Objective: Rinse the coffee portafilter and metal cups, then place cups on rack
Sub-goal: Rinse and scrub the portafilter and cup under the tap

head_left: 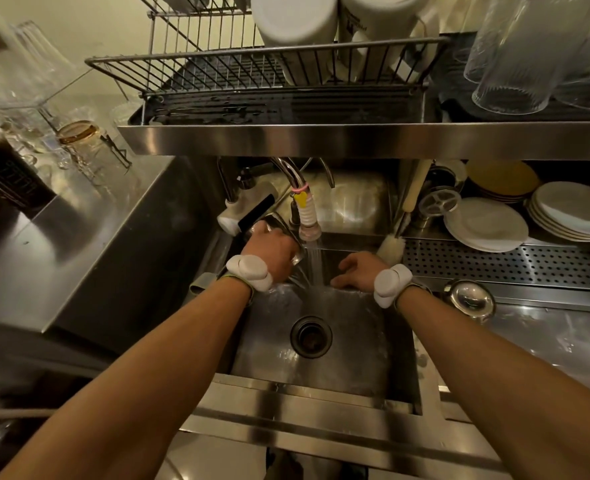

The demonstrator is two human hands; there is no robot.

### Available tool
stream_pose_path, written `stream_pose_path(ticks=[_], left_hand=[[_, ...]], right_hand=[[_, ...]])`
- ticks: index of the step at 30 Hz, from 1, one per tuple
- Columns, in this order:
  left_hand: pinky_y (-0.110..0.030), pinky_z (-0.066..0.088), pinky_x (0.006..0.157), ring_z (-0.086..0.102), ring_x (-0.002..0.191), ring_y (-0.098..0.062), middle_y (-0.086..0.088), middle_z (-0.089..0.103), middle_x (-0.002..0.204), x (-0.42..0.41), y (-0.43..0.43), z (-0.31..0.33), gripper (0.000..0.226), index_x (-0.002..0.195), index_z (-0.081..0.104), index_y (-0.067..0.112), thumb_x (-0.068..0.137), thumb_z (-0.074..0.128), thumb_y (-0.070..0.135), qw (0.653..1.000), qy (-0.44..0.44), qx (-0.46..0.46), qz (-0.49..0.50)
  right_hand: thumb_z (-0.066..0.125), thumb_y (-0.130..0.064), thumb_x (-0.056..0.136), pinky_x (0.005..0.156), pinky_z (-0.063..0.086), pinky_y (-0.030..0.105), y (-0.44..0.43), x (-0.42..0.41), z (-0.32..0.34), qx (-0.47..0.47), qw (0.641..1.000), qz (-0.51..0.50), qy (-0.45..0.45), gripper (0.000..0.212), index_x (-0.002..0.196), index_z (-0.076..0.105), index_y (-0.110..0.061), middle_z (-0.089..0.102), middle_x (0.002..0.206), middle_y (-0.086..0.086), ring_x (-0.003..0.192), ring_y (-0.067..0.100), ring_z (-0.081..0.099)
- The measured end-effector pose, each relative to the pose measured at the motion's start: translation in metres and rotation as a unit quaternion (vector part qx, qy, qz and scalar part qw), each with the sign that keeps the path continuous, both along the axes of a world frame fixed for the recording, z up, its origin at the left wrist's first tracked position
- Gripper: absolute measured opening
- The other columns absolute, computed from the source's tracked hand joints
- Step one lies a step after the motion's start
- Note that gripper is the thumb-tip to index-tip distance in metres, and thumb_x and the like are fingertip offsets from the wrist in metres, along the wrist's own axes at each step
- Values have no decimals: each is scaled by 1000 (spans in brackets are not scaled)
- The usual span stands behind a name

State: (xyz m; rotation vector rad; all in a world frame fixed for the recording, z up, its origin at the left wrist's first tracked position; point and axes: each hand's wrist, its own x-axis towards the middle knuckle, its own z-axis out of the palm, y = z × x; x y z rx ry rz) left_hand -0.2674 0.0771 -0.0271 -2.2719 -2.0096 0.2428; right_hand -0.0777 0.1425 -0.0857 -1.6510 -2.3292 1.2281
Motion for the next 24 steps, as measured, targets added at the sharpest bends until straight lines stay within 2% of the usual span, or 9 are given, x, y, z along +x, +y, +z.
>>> stream_pose_path(ticks=[4, 6, 9, 11, 13, 16, 20, 22, 24], left_hand=[[-39, 31, 98, 57, 100, -25, -4, 67, 101, 3, -4, -1, 19, 93, 69, 20, 87, 52, 24, 998, 46, 5, -34], [-40, 30, 97, 57, 100, -26, -5, 67, 102, 3, -4, -3, 20, 93, 69, 19, 86, 52, 27, 999, 26, 3, -25], [-39, 26, 90, 58, 99, -27, -4, 67, 97, 1, -2, -5, 19, 89, 66, 20, 86, 52, 32, 995, -89, -16, 46], [-40, 28, 92, 59, 101, -27, -4, 67, 98, -1, 1, -10, 17, 90, 63, 21, 87, 54, 36, 974, -188, -39, 119], [-41, 36, 95, 59, 101, -29, -8, 67, 100, 0, 3, -19, 22, 90, 63, 17, 89, 54, 37, 928, -303, -81, 201], [-34, 44, 84, 62, 102, -33, -18, 67, 105, 7, 3, -38, 35, 99, 68, 3, 94, 50, 32, 837, -446, -110, 298], [-43, 47, 97, 62, 106, -34, -24, 65, 114, 10, 5, -60, 41, 108, 64, -4, 99, 41, 29, 727, -582, -120, 345], [-42, 50, 87, 65, 101, -35, -25, 66, 113, 8, 10, -66, 43, 109, 63, -5, 99, 40, 29, 660, -647, -114, 363], [-37, 50, 75, 67, 94, -35, -22, 68, 105, 7, 14, -68, 42, 102, 66, 1, 97, 43, 36, 642, -659, -118, 375]], right_hand=[[76, -37, 74, 94, 45, 31, 0, 0, -1, 2, 1000, 7, 1, 57, 121, 59, -10, 61, 124, 9, 112, 24, 57], [76, -37, 74, 96, 45, 33, 0, 0, -1, -1, 1000, 14, -2, 57, 121, 58, -10, 60, 125, 9, 112, 24, 57], [76, -36, 75, 97, 46, 37, 0, 1, -3, -12, 1000, 20, 6, 56, 121, 58, -9, 61, 123, 10, 111, 25, 58], [76, -36, 75, 97, 46, 37, -1, 3, -5, -18, 1000, 16, 10, 56, 121, 58, -8, 62, 122, 11, 111, 26, 58], [76, -36, 74, 95, 47, 36, -3, 4, -9, -28, 999, 12, 13, 56, 120, 57, -9, 62, 121, 10, 109, 25, 59], [81, -34, 69, 86, 50, 33, -10, 5, -21, -43, 998, -15, 40, 62, 120, 52, -13, 62, 116, 7, 100, 21, 60], [88, -35, 57, 88, 47, 30, -19, 4, -38, -89, 983, -106, 119, 101, 137, 32, -12, 54, 123, 5, 109, 20, 55], [89, -40, 52, 94, 48, 34, -21, -3, -43, -120, 970, -135, 160, 108, 139, 29, -13, 55, 125, 2, 111, 20, 56], [88, -44, 49, 92, 49, 33, -22, -14, -46, -118, 961, -162, 191, 108, 137, 33, -13, 56, 122, 0, 110, 19, 57]])
